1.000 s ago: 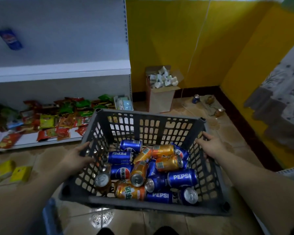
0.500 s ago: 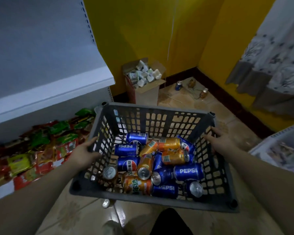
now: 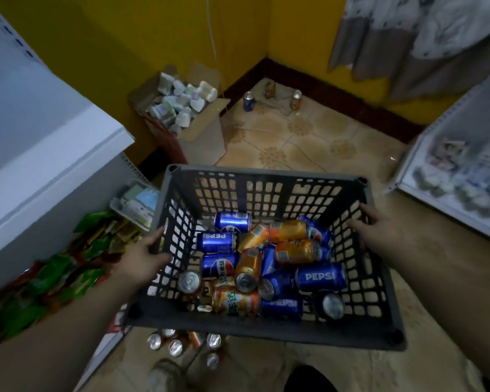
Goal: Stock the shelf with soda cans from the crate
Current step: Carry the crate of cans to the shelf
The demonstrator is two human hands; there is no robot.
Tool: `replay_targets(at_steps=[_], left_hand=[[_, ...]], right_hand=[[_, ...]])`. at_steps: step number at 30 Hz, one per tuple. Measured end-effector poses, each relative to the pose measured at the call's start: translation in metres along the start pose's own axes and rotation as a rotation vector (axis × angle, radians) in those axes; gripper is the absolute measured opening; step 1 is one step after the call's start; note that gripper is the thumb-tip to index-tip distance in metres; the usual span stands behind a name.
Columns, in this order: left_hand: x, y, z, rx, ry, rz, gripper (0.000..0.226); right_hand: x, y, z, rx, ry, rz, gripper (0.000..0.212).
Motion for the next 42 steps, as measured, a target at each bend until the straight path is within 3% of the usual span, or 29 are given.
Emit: replay_targets(at_steps=[9, 19, 30, 42], left_hand=[[0.030, 0.049, -0.093, 0.108, 0.149, -0.139, 0.076], [0.071, 0.160, -0.205, 0.213, 0.282, -0.259, 0.074], [0.116, 0.204, -0.247, 0.170, 0.328, -0.233, 0.071], [0.147, 0.197, -0.246, 0.157, 0.345, -0.215, 0.074]], right_hand=[[-0.096, 0.052, 0.005, -0.166, 0.095, -0.115, 0.063], [-0.250, 0.127, -0.066, -0.177, 0.167, -0.223, 0.062], [-0.291, 0.178, -0.092, -0.198, 0.124, -0.220, 0.062], [-0.302, 0.196, -0.078, -0.220, 0.097, -0.237, 0.063]])
Point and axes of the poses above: each hand's wrist, its own z-axis away from the middle knuckle, its own y-axis out of the palm, x = y × z, the point moved 8 cm from there along -z, towards the middle knuckle, and after that the axes turned 9 degrees about -z, right-handed, at the moved point
